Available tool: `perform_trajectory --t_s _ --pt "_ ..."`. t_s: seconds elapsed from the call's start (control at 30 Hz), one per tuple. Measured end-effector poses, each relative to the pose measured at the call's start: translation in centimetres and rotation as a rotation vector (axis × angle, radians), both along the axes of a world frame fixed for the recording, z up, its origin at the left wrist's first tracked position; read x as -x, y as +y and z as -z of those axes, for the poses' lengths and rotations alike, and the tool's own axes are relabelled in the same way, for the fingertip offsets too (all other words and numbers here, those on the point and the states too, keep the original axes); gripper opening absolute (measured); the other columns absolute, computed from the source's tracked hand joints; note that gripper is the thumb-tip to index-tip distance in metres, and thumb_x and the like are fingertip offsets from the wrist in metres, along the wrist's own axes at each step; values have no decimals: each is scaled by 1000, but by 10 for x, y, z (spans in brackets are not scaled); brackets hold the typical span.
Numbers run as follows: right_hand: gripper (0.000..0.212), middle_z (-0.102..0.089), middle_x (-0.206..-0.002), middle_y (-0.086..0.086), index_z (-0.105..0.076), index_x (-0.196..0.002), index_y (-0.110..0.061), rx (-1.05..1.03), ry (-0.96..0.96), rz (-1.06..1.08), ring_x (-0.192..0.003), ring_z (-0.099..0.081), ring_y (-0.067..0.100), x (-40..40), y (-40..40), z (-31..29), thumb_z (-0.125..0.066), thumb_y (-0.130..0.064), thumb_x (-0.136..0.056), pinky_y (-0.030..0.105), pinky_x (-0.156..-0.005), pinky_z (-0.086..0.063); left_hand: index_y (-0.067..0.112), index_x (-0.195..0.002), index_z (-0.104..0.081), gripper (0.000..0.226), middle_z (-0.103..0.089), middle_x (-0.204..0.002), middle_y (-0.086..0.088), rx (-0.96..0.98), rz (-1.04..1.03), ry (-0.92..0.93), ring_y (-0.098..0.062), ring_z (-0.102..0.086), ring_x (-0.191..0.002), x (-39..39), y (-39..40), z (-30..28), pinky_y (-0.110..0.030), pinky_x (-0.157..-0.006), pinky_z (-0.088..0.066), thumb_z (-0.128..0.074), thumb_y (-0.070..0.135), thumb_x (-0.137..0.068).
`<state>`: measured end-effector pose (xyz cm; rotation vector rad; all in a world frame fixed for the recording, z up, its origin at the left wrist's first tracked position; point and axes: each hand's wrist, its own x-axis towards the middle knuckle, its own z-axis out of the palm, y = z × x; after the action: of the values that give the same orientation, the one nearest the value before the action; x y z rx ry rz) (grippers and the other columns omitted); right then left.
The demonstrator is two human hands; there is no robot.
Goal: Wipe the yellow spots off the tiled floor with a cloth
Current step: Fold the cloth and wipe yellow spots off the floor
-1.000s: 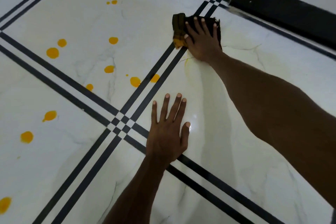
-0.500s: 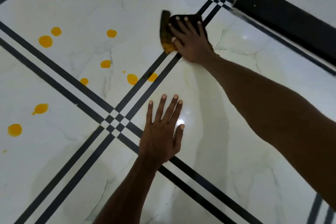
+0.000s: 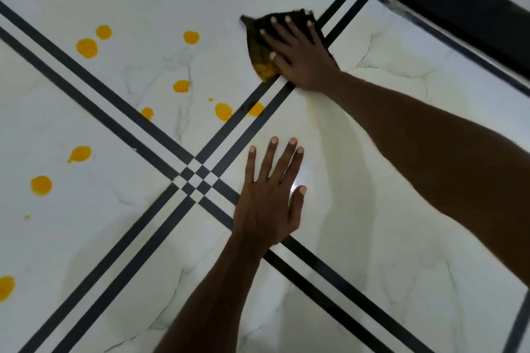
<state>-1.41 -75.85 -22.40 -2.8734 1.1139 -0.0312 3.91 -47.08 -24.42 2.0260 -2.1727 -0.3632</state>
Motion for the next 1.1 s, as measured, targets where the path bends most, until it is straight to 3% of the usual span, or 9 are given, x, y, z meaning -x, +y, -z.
perform_trajectory --t_s 0.1,0.3,0.43,0.53,0.73,0.83,0.93,1.03,1.1 --pt "56 -16 -176 -3 -20 -166 -34 60 57 -177 -163 -8 20 52 6 3 -15 -48 -112 51 -131 -3 19 -168 -14 69 -4 -177 -2 21 -7 10 -27 3 -165 1 2 1 -59 -130 -10 -30 50 -108" --pt "62 -9 -176 6 -15 -167 -31 -83 -20 378 -163 -5 32 32 -31 -6 -17 -48 -108 60 -129 1 19 -168 -16 69 -6 -177 -2 59 -11 6 -27 1 -165 0 2 8 -60 -130 -9 -31 51 -108" --pt "57 -22 -174 5 -28 -165 -27 30 -47 5 -162 -16 30 19 13 3 -22 -43 -111 58 -130 -9 18 -167 -18 68 -9 -177 -2 86 -11 18 -27 -1 -165 -1 2 8 -59 -130 -10 -32 49 -108" --pt "56 -14 -176 -1 -18 -167 -29 18 5 -196 -163 -2 18 58 29 4 -18 -43 -113 47 -132 -3 17 -167 -20 67 -11 -177 -3 109 -12 26 -27 -2 -165 0 4 6 -59 -130 -11 -32 48 -108" --pt "62 -16 -175 8 -20 -167 -26 -35 -69 327 -163 -11 34 30 9 -1 -19 -48 -109 58 -130 -9 18 -167 -20 67 -11 -177 -2 110 -9 9 -27 -2 -165 0 3 9 -59 -130 -9 -30 49 -108" --pt "58 -23 -174 7 -30 -165 -26 39 -82 -29 -162 -15 29 32 51 4 -22 -44 -110 56 -130 -14 18 -167 -18 68 -9 -177 -1 107 -2 -2 -26 0 -165 0 3 7 -59 -130 -9 -29 50 -108" --pt "56 -15 -176 -1 -19 -167 -32 39 1 -284 -162 -4 18 75 59 5 -19 -46 -112 47 -131 -3 17 -168 -16 68 -9 -177 -1 108 4 -18 -26 0 -165 -1 3 7 -59 -130 -8 -28 49 -108" --pt "56 -22 -174 4 -25 -165 -30 53 -66 75 -162 -16 30 84 32 3 -25 -46 -112 57 -130 -11 18 -168 -15 68 -8 -177 -1 105 8 -17 -26 0 -165 -1 3 8 -59 -131 -7 -27 49 -108" --pt "58 -15 -176 6 -20 -167 -29 -43 -95 335 -163 -10 32 63 31 0 -22 -46 -111 59 -130 -7 19 -168 -14 69 -7 -177 -1 98 9 -23 -27 1 -165 -1 3 8 -59 -131 -7 -27 49 -108"
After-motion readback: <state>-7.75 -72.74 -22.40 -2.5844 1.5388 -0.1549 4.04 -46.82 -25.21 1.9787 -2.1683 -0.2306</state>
